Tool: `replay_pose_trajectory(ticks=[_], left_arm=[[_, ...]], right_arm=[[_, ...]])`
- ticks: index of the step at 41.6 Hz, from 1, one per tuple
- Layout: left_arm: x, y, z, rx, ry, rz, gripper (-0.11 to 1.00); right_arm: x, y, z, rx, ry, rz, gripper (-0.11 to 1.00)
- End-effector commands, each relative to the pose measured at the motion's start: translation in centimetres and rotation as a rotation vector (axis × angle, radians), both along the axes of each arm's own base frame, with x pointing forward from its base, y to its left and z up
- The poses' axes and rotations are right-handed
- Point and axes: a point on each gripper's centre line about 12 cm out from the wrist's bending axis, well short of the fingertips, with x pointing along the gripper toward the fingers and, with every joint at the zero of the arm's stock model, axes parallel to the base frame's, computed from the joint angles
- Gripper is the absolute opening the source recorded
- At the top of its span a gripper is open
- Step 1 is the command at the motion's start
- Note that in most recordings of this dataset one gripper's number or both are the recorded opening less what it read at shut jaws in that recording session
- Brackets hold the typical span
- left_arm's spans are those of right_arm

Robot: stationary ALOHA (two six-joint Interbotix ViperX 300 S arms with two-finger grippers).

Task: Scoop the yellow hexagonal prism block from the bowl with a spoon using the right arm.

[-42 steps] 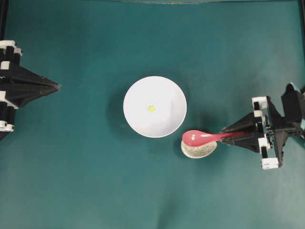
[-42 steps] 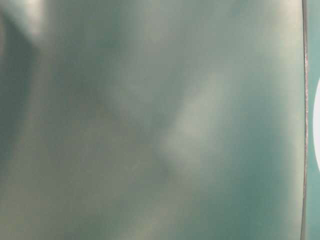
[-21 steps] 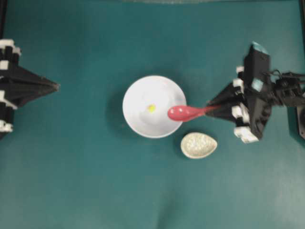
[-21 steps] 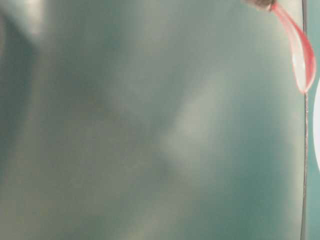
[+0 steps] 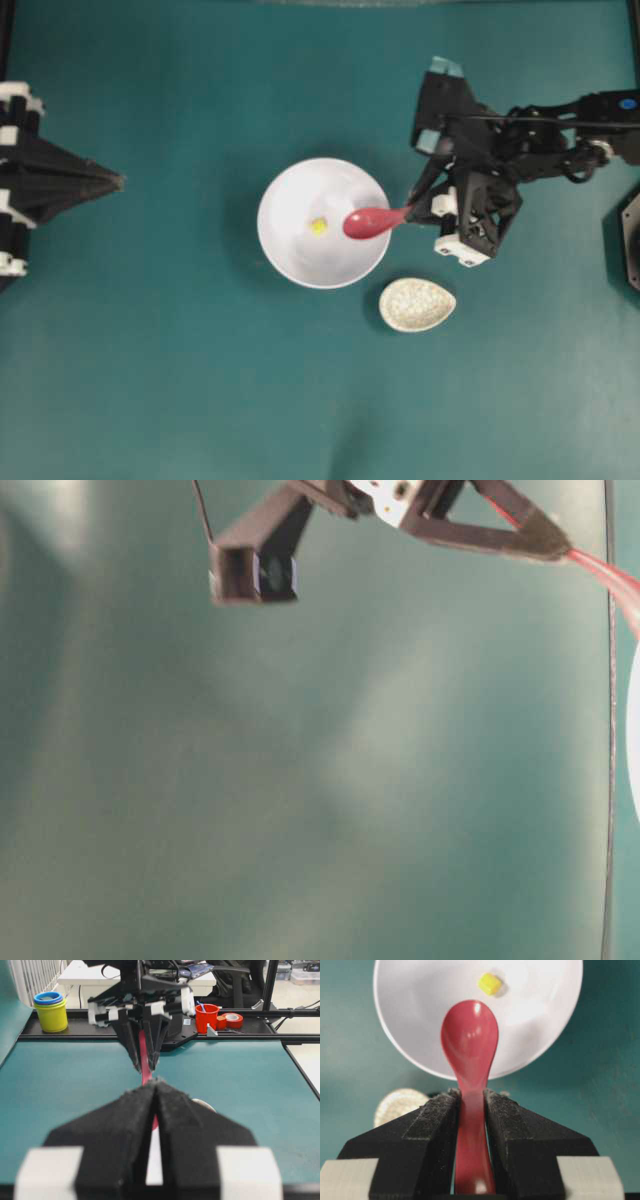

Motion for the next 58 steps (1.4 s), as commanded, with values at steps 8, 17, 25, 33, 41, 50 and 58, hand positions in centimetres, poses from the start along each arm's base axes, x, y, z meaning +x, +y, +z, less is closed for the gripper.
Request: replay_pose_trajectory(ticks=[8,17,25,33,41,50,58], left_arm=[[0.2,0.0,0.6,0.003,-0.018,0.0,0.0],[0.2,0.0,0.6,0.003,-0.017,0.0,0.0],[0.2,0.0,0.6,0.003,-0.018,0.0,0.0],[0.2,0.0,0.6,0.003,-0.02,0.0,0.0],[0.2,0.0,0.6,0.003,-0.02,0.001,0.0],[0.2,0.0,0.7,0.003,-0.021,0.0,0.0],[0.2,0.0,0.7,0.003,-0.021,0.0,0.0]], right_arm=[[1.8,-0.2,1.0,0.003,0.022,0.021,0.23],[2.3,-0.4,0.7,0.008,0.056,0.011,0.23],[2.4,-0.6,-0.1,0.001,0.089,-0.013,0.23],[2.7,-0.8,-1.0,0.001,0.115,-0.028,0.23],[3.3,-1.0,-1.8,0.002,0.132,-0.027,0.23],[4.3,-1.1,-2.1,-0.001,0.122,-0.032,0.23],[5.0,-1.3,-2.6,-0.006,0.113,-0.037,0.23]])
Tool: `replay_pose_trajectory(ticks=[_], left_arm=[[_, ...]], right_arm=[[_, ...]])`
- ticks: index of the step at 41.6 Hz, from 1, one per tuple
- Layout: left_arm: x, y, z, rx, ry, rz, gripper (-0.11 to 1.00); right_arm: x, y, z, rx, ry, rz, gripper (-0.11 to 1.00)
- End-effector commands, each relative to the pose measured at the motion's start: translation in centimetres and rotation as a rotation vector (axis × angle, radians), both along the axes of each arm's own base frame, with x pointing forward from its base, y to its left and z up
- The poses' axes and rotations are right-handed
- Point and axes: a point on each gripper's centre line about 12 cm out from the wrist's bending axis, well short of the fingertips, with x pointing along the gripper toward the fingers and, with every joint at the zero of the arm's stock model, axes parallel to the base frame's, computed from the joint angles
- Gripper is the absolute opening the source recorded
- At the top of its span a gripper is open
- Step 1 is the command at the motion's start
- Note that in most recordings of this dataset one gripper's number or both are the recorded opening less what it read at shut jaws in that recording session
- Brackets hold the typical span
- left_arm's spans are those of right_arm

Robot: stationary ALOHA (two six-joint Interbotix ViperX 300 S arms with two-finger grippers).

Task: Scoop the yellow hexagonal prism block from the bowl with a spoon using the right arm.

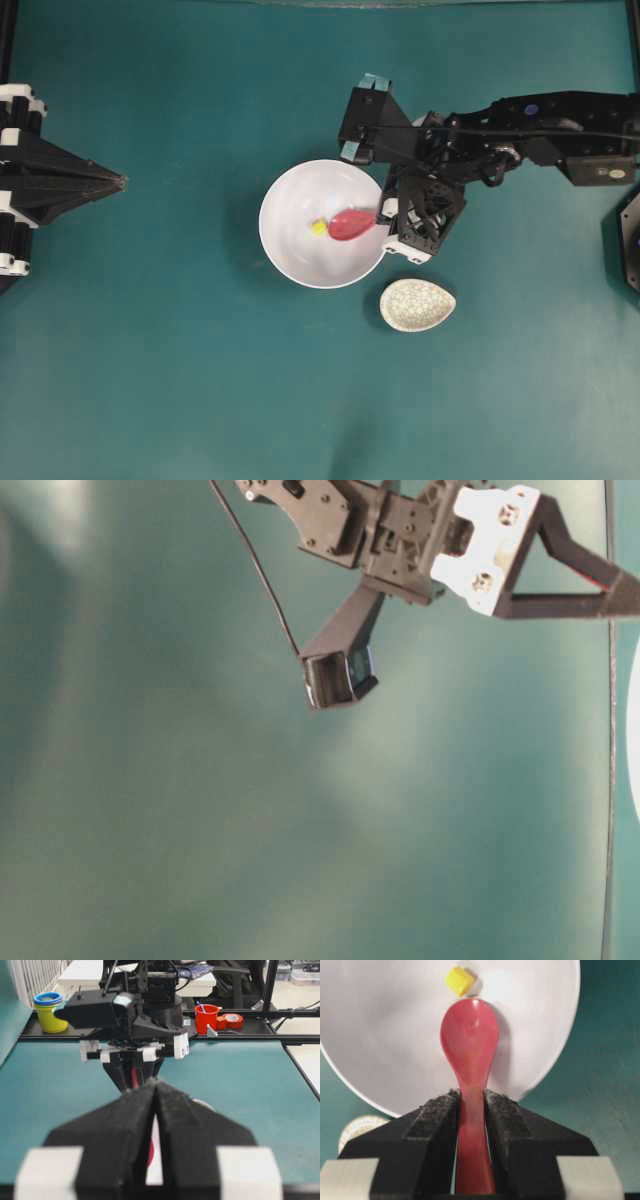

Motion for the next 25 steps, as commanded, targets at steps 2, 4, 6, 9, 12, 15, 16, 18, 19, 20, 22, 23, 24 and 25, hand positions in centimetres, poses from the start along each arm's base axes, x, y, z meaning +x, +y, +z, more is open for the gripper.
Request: replay_pose_trajectory(ticks=[2,4,6,9,12,15,16,18,19,20,22,23,24,25], left_arm=[[0.2,0.0,0.7,0.005,-0.021,-0.001,0.0],[0.2,0.0,0.7,0.005,-0.021,-0.001,0.0],[0.2,0.0,0.7,0.005,-0.021,0.001,0.0],[0.2,0.0,0.7,0.005,-0.021,-0.001,0.0],[0.2,0.0,0.6,0.005,-0.02,-0.001,0.0],[0.2,0.0,0.7,0.005,-0.021,-0.001,0.0],[0.2,0.0,0.7,0.005,-0.021,0.001,0.0],[0.2,0.0,0.7,0.005,-0.021,-0.001,0.0],[0.2,0.0,0.7,0.005,-0.021,0.001,0.0],[0.2,0.0,0.7,0.005,-0.021,-0.001,0.0],[0.2,0.0,0.6,0.003,-0.02,0.001,0.0],[0.2,0.0,0.7,0.005,-0.021,-0.001,0.0],[0.2,0.0,0.7,0.005,-0.021,-0.001,0.0],[0.2,0.0,0.7,0.005,-0.021,-0.001,0.0]], right_arm=[[0.8,-0.3,0.9,-0.013,-0.046,-0.004,0.23],[1.0,-0.3,0.8,-0.016,-0.054,-0.007,0.23],[1.2,-0.4,0.7,-0.018,-0.06,-0.009,0.23],[1.5,-0.4,0.7,-0.024,-0.078,-0.01,0.23],[1.9,-0.4,0.9,-0.032,-0.102,-0.009,0.23],[2.3,-0.4,1.0,-0.041,-0.127,-0.013,0.23],[2.4,-0.5,1.1,-0.043,-0.138,-0.015,0.23],[2.5,-0.5,1.2,-0.047,-0.15,-0.018,0.23],[2.6,-0.6,1.3,-0.05,-0.161,-0.02,0.23],[2.7,-0.6,1.3,-0.052,-0.168,-0.022,0.23],[2.8,-0.7,1.5,-0.056,-0.184,-0.026,0.23],[2.9,-0.7,1.6,-0.058,-0.192,-0.029,0.23],[3.0,-0.7,1.6,-0.059,-0.198,-0.03,0.23],[3.0,-0.8,1.7,-0.063,-0.205,-0.031,0.23]])
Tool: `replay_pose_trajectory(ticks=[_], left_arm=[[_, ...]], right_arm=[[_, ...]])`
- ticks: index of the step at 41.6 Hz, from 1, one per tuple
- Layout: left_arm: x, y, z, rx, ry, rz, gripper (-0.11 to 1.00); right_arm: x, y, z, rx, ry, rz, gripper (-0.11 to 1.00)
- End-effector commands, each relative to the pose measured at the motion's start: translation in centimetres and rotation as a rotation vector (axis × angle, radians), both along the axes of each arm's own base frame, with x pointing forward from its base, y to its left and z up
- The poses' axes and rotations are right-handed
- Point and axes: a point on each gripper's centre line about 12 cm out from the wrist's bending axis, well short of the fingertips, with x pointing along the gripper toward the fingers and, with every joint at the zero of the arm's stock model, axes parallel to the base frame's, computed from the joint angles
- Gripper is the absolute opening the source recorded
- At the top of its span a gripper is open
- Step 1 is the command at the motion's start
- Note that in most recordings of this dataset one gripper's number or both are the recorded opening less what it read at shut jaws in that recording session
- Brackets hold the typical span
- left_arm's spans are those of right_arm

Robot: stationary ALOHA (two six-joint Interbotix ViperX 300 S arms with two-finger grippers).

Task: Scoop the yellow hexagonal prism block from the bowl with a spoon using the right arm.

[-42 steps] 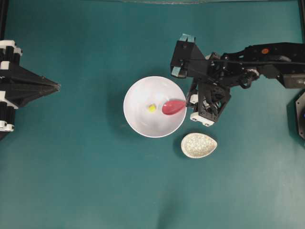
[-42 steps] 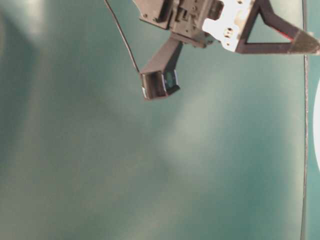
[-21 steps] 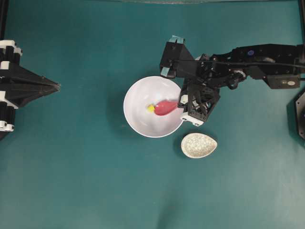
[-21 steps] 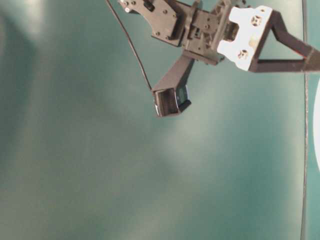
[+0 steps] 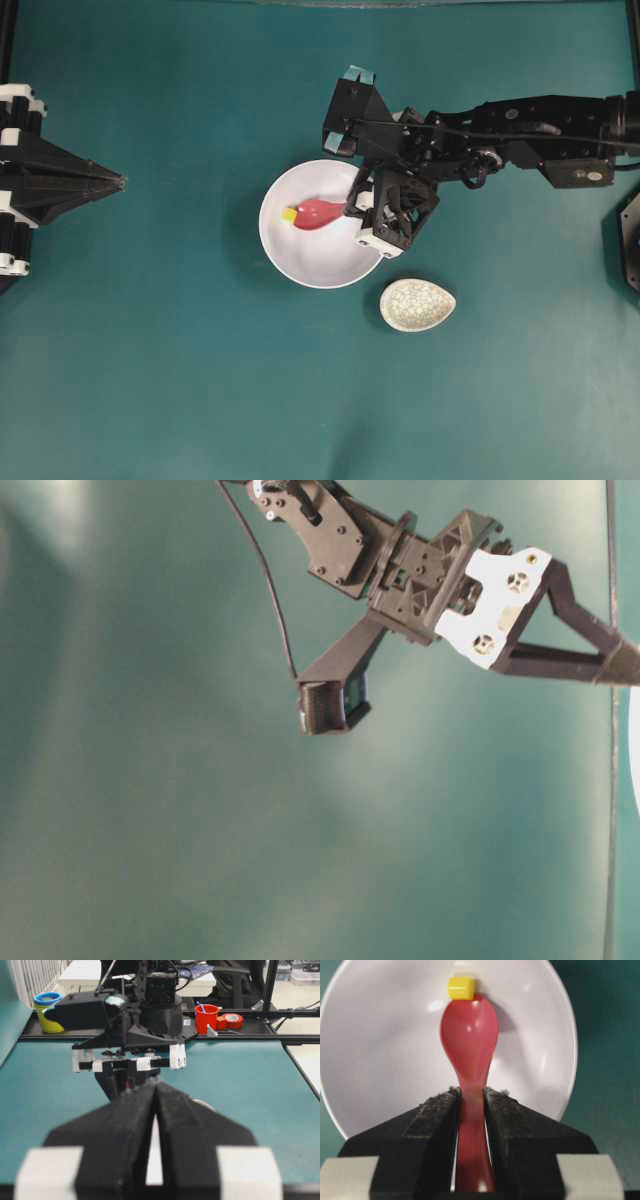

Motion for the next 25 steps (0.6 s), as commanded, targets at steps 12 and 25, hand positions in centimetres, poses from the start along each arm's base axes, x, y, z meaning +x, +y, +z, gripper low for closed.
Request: replay_pose_trajectory(ticks=[12,25], left_arm=[[0.2,0.0,0.7,0.003,-0.021,0.0,0.0],[0.2,0.0,0.6,0.003,-0.018,0.0,0.0]], right_arm=[[0.9,-0.2,2.4,-0.026,-0.11,-0.01,0.23],[0.5,-0.2,3.3,-0.031,-0.139,-0.013,0.23]])
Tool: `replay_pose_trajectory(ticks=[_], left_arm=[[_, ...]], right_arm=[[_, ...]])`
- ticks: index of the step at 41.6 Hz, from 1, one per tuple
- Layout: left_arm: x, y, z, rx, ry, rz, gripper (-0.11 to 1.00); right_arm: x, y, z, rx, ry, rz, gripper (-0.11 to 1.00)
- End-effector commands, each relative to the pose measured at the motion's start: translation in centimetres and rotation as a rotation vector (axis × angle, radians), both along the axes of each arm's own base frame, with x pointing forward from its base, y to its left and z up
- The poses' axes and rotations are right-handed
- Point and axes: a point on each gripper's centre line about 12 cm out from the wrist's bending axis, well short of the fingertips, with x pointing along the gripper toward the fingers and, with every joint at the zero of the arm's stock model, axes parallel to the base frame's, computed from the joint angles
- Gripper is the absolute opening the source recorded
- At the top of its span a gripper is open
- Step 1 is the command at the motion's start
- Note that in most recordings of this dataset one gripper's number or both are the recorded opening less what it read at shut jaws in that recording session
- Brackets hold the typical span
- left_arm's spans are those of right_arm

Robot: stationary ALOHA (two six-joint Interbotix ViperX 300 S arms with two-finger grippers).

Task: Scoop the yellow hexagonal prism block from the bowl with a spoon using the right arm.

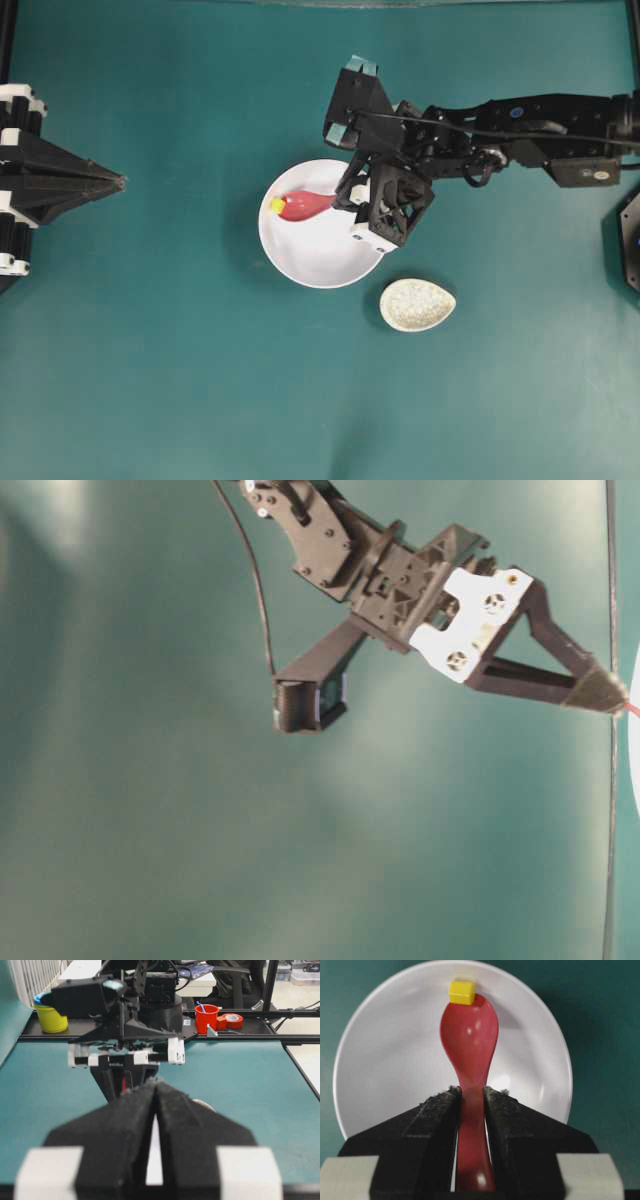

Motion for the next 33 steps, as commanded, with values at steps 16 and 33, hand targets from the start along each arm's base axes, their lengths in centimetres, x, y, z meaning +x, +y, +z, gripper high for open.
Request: replay_pose_trajectory(ticks=[16,33], left_arm=[[0.2,0.0,0.6,0.005,-0.017,0.001,0.0],[0.2,0.0,0.5,0.005,-0.014,-0.001,0.0]], right_arm=[[-0.8,0.0,2.4,-0.026,-0.107,-0.012,0.23],[-1.2,0.1,2.4,-0.027,-0.113,-0.016,0.23]])
